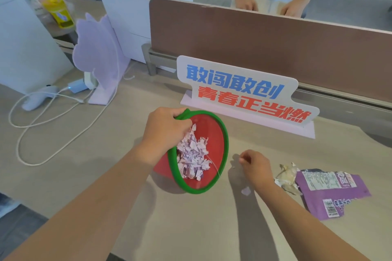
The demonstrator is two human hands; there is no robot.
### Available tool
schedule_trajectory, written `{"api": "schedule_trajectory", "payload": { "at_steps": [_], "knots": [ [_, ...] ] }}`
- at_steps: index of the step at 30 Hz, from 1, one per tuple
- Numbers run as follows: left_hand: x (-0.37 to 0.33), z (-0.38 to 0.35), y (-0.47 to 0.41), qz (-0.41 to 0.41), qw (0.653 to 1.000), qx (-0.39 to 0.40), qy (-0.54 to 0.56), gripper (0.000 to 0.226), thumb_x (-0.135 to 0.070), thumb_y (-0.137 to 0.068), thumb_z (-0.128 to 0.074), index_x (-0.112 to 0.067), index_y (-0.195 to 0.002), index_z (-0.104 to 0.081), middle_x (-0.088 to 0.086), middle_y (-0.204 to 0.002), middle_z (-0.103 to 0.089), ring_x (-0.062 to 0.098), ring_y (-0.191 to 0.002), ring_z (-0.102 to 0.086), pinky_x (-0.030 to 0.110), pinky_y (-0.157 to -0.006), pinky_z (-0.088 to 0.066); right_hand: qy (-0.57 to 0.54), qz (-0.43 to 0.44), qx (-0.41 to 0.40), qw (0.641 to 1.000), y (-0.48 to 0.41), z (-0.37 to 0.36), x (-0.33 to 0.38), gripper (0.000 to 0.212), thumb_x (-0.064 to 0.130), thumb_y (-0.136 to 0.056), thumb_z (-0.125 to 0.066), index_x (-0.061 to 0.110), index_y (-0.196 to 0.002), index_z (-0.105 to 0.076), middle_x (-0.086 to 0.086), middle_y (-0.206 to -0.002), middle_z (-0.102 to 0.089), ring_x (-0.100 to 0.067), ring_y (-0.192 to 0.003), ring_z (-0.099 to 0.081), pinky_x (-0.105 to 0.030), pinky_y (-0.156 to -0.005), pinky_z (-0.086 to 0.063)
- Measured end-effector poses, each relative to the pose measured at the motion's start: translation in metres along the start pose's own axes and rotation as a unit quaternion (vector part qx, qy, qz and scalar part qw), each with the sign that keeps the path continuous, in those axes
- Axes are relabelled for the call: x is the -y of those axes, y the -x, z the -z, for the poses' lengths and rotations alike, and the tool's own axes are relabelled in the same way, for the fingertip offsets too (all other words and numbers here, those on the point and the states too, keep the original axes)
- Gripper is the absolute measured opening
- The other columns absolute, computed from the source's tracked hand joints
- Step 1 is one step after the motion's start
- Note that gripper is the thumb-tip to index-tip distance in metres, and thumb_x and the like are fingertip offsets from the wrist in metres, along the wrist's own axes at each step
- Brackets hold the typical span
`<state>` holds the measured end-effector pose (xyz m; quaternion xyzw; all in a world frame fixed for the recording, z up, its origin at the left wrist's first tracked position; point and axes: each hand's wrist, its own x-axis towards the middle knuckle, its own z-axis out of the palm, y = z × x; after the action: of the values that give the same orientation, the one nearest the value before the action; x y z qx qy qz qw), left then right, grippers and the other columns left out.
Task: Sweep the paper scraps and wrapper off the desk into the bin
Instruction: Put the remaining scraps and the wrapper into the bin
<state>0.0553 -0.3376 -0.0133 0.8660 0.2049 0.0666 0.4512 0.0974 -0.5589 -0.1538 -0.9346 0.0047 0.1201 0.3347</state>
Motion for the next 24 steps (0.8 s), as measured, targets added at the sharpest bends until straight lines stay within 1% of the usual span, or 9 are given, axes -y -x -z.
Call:
{"api": "schedule_trajectory", "payload": {
  "at_steps": [3, 6, 8, 12, 15, 17, 19, 22, 24],
  "knots": [
    [0.0, -0.001, -0.002, 0.007, 1.0, 0.01, 0.001, 0.039, -0.015, -0.072, -0.063, -0.048, -0.051, -0.064, -0.006, -0.061, -0.065, 0.007, -0.056, -0.054, 0.017, -0.057, -0.046, 0.006, -0.016, 0.08, 0.997, 0.001, -0.012, -0.008, 0.009, 0.016, -0.082, -0.063, 0.007, -0.08, -0.062, -0.007, -0.074, -0.058, -0.019, -0.05, -0.058, -0.026, -0.039, -0.042],
    [-0.001, 0.0, -0.005, 0.014, 1.0, 0.012, 0.014, 0.036, -0.011, -0.073, -0.062, -0.044, -0.06, -0.065, -0.002, -0.06, -0.064, 0.006, -0.049, -0.05, 0.009, -0.045, -0.039, 0.042, 0.014, 0.075, 0.996, -0.001, -0.018, -0.006, 0.015, 0.016, -0.081, -0.066, 0.004, -0.074, -0.061, -0.006, -0.068, -0.054, -0.023, -0.057, -0.053, -0.031, -0.052, -0.045],
    [0.0, 0.0, -0.006, 0.023, 1.0, 0.014, 0.016, 0.033, -0.01, -0.073, -0.061, -0.041, -0.063, -0.068, -0.002, -0.059, -0.063, 0.006, -0.047, -0.049, 0.009, -0.043, -0.038, 0.063, 0.027, 0.081, 0.994, -0.002, -0.022, -0.006, 0.016, 0.013, -0.083, -0.063, 0.002, -0.072, -0.062, -0.001, -0.069, -0.047, -0.021, -0.066, -0.049, -0.028, -0.059, -0.035],
    [0.001, -0.003, -0.004, 0.031, 0.999, 0.016, 0.006, 0.03, -0.012, -0.073, -0.062, -0.038, -0.083, -0.074, -0.002, -0.062, -0.067, 0.008, -0.053, -0.053, 0.012, -0.048, -0.043, 0.088, 0.028, 0.091, 0.992, -0.002, -0.03, -0.008, 0.038, -0.005, -0.078, -0.051, 0.02, -0.052, -0.041, 0.005, -0.067, -0.036, -0.021, -0.071, -0.046, -0.024, -0.053, -0.028],
    [0.001, -0.006, -0.005, 0.017, 1.0, 0.023, -0.009, 0.036, -0.014, -0.071, -0.063, -0.047, -0.058, -0.067, 0.004, -0.068, -0.072, 0.011, -0.057, -0.055, 0.017, -0.054, -0.046, -0.049, -0.005, -0.032, 0.998, 0.004, -0.018, 0.008, 0.026, 0.002, -0.086, -0.051, 0.013, -0.062, -0.047, 0.0, -0.066, -0.049, -0.02, -0.066, -0.048, -0.02, -0.05, -0.03],
    [-0.003, -0.009, -0.005, 0.021, 0.999, 0.036, -0.006, 0.028, -0.016, -0.068, -0.063, -0.042, -0.058, -0.069, 0.009, -0.064, -0.071, 0.015, -0.053, -0.054, 0.03, -0.059, -0.054, -0.122, 0.045, -0.097, 0.987, 0.013, -0.004, 0.035, 0.015, 0.008, -0.086, -0.056, 0.01, -0.072, -0.054, 0.0, -0.069, -0.056, -0.013, -0.064, -0.049, -0.012, -0.054, -0.033],
    [-0.008, -0.014, -0.006, 0.016, 0.999, 0.043, -0.012, 0.019, -0.017, -0.068, -0.064, -0.034, -0.063, -0.07, 0.013, -0.063, -0.069, 0.017, -0.051, -0.054, 0.039, -0.062, -0.055, -0.149, 0.113, -0.094, 0.978, 0.024, 0.007, 0.063, 0.01, 0.011, -0.084, -0.062, 0.013, -0.075, -0.057, 0.004, -0.071, -0.058, -0.007, -0.063, -0.049, -0.009, -0.058, -0.035],
    [-0.013, -0.022, -0.006, -0.005, 0.998, 0.043, -0.039, 0.017, -0.014, -0.07, -0.067, -0.029, -0.074, -0.074, 0.008, -0.065, -0.069, 0.014, -0.054, -0.054, 0.034, -0.061, -0.051, -0.119, 0.186, -0.041, 0.974, 0.033, 0.009, 0.086, 0.01, 0.005, -0.08, -0.063, 0.015, -0.08, -0.065, 0.0, -0.08, -0.067, -0.007, -0.071, -0.052, -0.011, -0.066, -0.036],
    [-0.015, -0.026, -0.007, -0.013, 0.998, 0.054, -0.04, 0.011, -0.014, -0.069, -0.066, -0.022, -0.07, -0.073, 0.014, -0.065, -0.07, 0.015, -0.049, -0.053, 0.036, -0.059, -0.052, -0.066, 0.21, -0.017, 0.975, 0.037, 0.007, 0.085, 0.015, 0.004, -0.081, -0.062, 0.014, -0.088, -0.07, -0.003, -0.091, -0.071, -0.014, -0.084, -0.057, -0.018, -0.077, -0.038]
  ]
}}
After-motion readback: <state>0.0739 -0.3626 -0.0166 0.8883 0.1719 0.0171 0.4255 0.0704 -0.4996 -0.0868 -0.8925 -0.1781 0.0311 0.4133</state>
